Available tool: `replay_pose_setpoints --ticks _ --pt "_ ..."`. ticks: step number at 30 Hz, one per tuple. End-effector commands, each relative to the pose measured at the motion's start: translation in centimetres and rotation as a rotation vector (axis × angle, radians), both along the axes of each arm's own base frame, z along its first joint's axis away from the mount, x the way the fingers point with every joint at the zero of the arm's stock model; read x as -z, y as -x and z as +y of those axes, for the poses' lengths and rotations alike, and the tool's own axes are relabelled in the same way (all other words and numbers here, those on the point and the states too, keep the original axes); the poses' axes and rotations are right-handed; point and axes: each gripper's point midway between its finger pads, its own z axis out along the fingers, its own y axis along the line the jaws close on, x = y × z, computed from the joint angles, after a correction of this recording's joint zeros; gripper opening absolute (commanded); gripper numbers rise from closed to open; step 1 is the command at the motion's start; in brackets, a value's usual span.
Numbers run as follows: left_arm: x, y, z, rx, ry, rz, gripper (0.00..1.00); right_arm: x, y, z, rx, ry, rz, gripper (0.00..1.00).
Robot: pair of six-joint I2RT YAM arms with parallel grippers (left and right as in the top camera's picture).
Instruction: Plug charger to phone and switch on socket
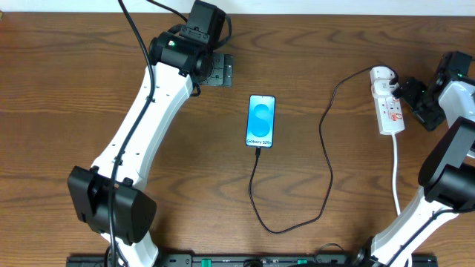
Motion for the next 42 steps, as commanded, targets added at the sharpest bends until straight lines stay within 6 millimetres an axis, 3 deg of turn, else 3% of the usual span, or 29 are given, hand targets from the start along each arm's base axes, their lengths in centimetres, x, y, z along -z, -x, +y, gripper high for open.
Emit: replay_pose_setpoints --ticks 1,15,19,24,26,33,39,42 --pt "0.2 -0.2 0.4 -0.009 -0.021 0.001 0.94 1.5 1.0 2.6 -0.066 -0.086 0.043 0.99" --pt "0.2 -0.2 0.4 -0.009 -0.021 0.001 0.94 1.4 1.2 2.7 -0.065 -0.090 0.051 0.99" --pt "0.2 -0.2 0.4 -0.009 -0.021 0.001 0.94 0.1 1.7 2.3 -0.029 -0.092 0.047 0.99" --pt "0.2 -0.2 0.4 -0.009 -0.021 0.001 0.94 -4.3 2.5 1.7 0.040 -0.079 -0.009 0.99" --pt "0.2 -0.2 0.4 -0.009 -0.021 0.001 0.94 -7.1 3.1 1.8 0.046 -0.066 -0.041 0.99" --pt "0.2 -0.2 0.4 -0.009 -0.021 0.001 0.94 -13.3 5.4 3.9 0.020 -0.037 -0.105 0.99" --pt "0.2 -0.2 0.4 -0.009 -0.021 0.001 0.94 -16.8 7.8 7.1 -0.040 0.000 -0.204 0.99" --pt "0.2 -0.2 0.4 -0.009 -0.021 0.001 0.94 -17.4 8.8 8.8 -0.076 0.017 -0.257 0.99"
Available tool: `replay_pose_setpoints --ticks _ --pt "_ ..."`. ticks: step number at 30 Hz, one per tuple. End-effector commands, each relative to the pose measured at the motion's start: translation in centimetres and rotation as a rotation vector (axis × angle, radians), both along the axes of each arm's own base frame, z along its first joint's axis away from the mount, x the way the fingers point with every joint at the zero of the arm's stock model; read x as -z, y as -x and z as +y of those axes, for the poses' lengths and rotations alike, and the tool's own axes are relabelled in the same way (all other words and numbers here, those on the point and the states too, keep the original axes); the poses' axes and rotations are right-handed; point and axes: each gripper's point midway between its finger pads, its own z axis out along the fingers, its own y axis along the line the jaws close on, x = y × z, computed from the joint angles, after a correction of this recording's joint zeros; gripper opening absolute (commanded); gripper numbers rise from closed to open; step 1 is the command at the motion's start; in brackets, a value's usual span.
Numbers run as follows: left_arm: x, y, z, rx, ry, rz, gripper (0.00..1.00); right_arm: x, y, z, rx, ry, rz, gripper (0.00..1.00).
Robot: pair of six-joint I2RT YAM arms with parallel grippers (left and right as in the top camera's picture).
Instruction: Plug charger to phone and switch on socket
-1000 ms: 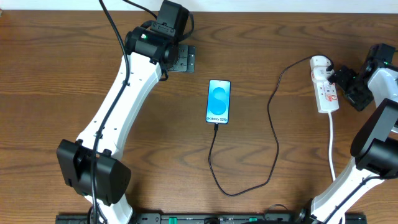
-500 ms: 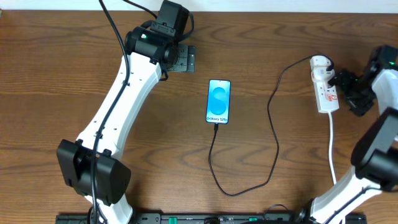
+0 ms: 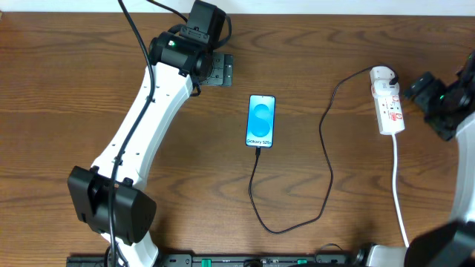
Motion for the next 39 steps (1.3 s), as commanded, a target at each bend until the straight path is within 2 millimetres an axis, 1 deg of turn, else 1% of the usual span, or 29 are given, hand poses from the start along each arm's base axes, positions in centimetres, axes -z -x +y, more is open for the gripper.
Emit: replay_pose_setpoints --ticks 1,2,5,6,10,13,16,19,23,29,33,35,39 --pt "0.2 -0.2 0.3 -0.008 -0.021 0.000 0.94 -0.7 1.4 2.4 -0.039 0.014 -0.057 0.99" --pt "0.2 -0.2 0.3 -0.008 -0.021 0.000 0.94 -0.8 2.2 3.4 -0.060 0.030 -0.082 0.99" --pt "0.2 -0.2 0.3 -0.008 -0.021 0.000 0.94 -1.0 3.5 5.3 -0.105 0.059 -0.141 0.99" --pt "0.2 -0.2 0.3 -0.008 -0.021 0.000 0.94 -1.1 4.3 6.7 -0.141 0.069 -0.187 0.99" --pt "0.2 -0.2 0.3 -0.008 -0.021 0.000 0.95 -1.0 5.2 8.8 -0.202 0.080 -0.261 0.99" --pt "0.2 -0.2 0.3 -0.008 -0.021 0.000 0.94 -0.2 6.4 10.2 -0.244 0.074 -0.270 0.99" --pt "0.2 -0.2 0.3 -0.008 -0.021 0.000 0.94 0.8 7.3 11.1 -0.271 0.049 -0.244 0.99" --pt "0.2 -0.2 0.3 -0.008 -0.021 0.000 0.94 1.8 8.1 11.3 -0.276 0.030 -0.196 0.99" --pt "0.2 -0.2 0.3 -0.008 -0.021 0.000 0.94 2.4 8.7 11.4 -0.276 0.022 -0.158 0.99" --pt "0.2 -0.2 0.3 -0.008 -0.021 0.000 0.94 2.6 8.9 11.4 -0.276 0.020 -0.147 0.99" --pt "0.2 -0.2 0.3 -0.008 -0.021 0.000 0.94 3.1 9.6 11.4 -0.276 0.012 -0.113 0.99" --pt "0.2 -0.2 0.3 -0.008 -0.021 0.000 0.94 3.3 9.9 11.1 -0.266 0.026 -0.097 0.99" --pt "0.2 -0.2 0.3 -0.008 -0.021 0.000 0.94 3.2 9.7 10.8 -0.274 0.050 -0.102 0.99"
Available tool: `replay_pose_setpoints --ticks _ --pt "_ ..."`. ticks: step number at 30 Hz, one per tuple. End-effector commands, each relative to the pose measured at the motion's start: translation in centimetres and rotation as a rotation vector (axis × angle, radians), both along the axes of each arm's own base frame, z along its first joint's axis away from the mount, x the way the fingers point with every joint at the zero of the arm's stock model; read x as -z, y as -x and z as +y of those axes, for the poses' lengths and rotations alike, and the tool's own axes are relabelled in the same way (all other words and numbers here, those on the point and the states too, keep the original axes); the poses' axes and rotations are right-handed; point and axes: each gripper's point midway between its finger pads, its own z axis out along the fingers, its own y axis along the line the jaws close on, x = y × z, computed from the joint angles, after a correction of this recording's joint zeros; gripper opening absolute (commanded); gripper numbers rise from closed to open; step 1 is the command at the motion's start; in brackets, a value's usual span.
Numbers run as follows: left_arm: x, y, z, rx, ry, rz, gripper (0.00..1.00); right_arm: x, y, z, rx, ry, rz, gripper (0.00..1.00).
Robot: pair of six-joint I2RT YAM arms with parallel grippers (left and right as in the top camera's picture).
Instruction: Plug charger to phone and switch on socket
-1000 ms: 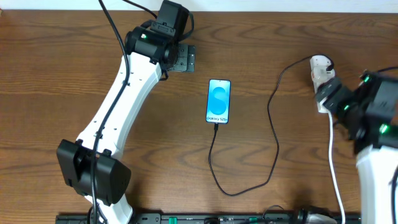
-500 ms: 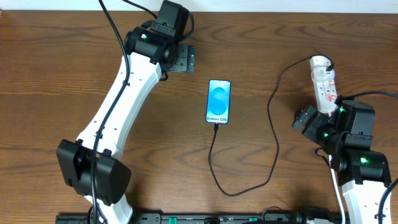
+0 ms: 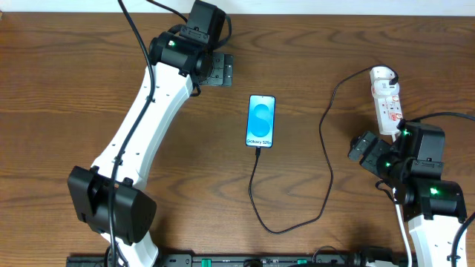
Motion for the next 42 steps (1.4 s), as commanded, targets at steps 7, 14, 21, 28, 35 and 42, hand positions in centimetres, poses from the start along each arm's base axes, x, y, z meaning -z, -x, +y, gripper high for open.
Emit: replay_pose_setpoints --ticks 7,14,21,28,35,42 --pt "0.2 -0.2 0.3 -0.008 -0.020 0.001 0.94 -0.1 -0.4 -0.1 -0.132 0.111 -0.022 0.99" --pt "0.2 -0.2 0.3 -0.008 -0.020 0.001 0.94 -1.0 -0.7 1.7 -0.331 0.204 -0.127 0.99" --pt "0.2 -0.2 0.3 -0.008 -0.020 0.001 0.94 -2.5 -0.6 3.6 -0.423 0.282 -0.381 0.99" --pt "0.2 -0.2 0.3 -0.008 -0.020 0.001 0.94 -2.7 -0.1 4.2 -0.416 0.306 -0.607 0.99" --pt "0.2 -0.2 0.3 -0.008 -0.020 0.001 0.94 -2.6 0.8 5.3 -0.505 0.428 -0.780 0.99" --pt "0.2 -0.2 0.3 -0.008 -0.020 0.001 0.94 -3.0 1.1 4.9 -0.475 0.464 -0.882 0.99"
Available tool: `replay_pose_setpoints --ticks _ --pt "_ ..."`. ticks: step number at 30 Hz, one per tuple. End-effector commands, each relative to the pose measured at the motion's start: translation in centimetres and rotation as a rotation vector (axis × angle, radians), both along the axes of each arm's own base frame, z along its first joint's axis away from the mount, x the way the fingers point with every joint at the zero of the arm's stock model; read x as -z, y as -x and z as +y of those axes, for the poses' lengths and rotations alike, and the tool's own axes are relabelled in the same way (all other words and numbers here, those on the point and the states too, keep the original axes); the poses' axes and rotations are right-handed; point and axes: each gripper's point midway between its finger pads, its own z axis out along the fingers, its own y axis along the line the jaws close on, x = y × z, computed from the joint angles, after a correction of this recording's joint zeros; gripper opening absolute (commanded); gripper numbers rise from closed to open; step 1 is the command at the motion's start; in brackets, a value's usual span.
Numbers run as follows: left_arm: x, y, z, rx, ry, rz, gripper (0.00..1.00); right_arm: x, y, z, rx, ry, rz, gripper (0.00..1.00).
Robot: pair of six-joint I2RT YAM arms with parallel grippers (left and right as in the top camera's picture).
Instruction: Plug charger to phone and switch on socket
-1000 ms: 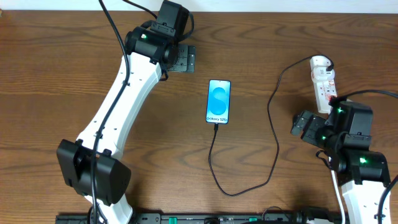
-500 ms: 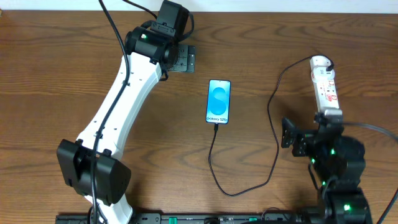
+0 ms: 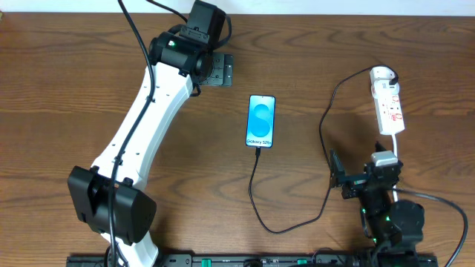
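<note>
The phone (image 3: pixel 261 121) lies face up mid-table with its screen lit. A black cable (image 3: pixel 325 141) is plugged into its bottom end and loops forward, then back to the charger (image 3: pixel 382 74) at the far end of the white socket strip (image 3: pixel 390 107). My right gripper (image 3: pixel 334 176) sits low near the front edge, beside the cable's right run and well short of the strip; its jaw state is unclear. My left gripper (image 3: pixel 220 70) rests on the table far left of the phone, with its jaw state also unclear.
The left arm (image 3: pixel 148 119) stretches diagonally across the left half of the table. The strip's white lead (image 3: pixel 397 148) runs forward to the right arm's base (image 3: pixel 390 219). Bare wood lies between phone and strip.
My right arm has drawn back from just below the socket strip to a folded pose at the front edge, with the gripper now beside the cable. Phone, cable, strip and left arm are unchanged.
My right gripper was against the right side of the socket strip. Then it stood slightly off to the strip's right, then below the strip's near end, and now folded at the front edge. The phone stayed plugged in and lit throughout, and the left arm never moved.
</note>
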Motion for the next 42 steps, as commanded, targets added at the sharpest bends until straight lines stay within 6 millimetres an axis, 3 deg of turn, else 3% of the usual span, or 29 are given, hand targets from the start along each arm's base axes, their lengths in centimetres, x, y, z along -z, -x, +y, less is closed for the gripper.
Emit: replay_pose_setpoints --ticks 1,17,29,42 --pt "0.2 -0.2 0.3 -0.008 -0.020 0.001 0.94 0.2 0.1 -0.1 -0.002 0.028 -0.046 0.99" --pt "0.2 -0.2 0.3 -0.008 -0.020 0.001 0.94 1.3 0.1 -1.3 0.049 0.021 -0.139 0.99" --pt "0.2 -0.2 0.3 -0.008 -0.020 0.001 0.94 3.0 0.1 -2.5 0.106 0.008 -0.066 0.99" --pt "0.2 -0.2 0.3 -0.008 -0.020 0.001 0.94 3.2 0.0 -3.8 0.187 -0.029 -0.052 0.99"
